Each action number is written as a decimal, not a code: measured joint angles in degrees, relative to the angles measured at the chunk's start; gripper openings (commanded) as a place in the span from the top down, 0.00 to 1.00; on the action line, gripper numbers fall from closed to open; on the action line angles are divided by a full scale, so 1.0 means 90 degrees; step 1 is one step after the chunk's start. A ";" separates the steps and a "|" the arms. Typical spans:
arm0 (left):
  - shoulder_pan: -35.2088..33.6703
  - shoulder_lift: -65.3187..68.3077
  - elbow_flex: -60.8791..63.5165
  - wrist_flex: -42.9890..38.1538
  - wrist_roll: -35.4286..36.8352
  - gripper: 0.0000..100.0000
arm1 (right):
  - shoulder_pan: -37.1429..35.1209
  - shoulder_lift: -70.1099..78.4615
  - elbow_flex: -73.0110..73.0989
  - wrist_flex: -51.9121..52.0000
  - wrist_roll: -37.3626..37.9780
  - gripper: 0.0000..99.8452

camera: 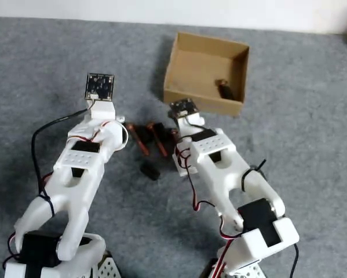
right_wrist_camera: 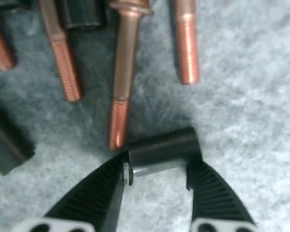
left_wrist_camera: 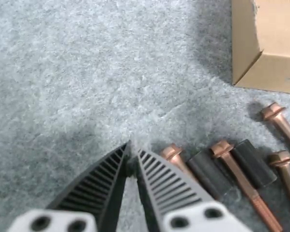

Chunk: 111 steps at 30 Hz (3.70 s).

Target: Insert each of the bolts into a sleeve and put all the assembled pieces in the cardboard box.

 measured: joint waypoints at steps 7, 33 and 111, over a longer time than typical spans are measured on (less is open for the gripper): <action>0.0000 0.0000 0.0000 0.0000 0.0000 0.99 | 0.0000 0.0000 0.0049 0.0000 0.0000 0.86; 0.0000 0.0000 0.0000 0.0000 0.0010 0.99 | 0.0000 0.0000 0.0098 -0.0166 0.0000 0.86; 0.0127 0.0020 0.0000 -0.0205 0.0010 0.99 | -0.0039 0.0996 -0.3136 0.2667 -0.3311 0.85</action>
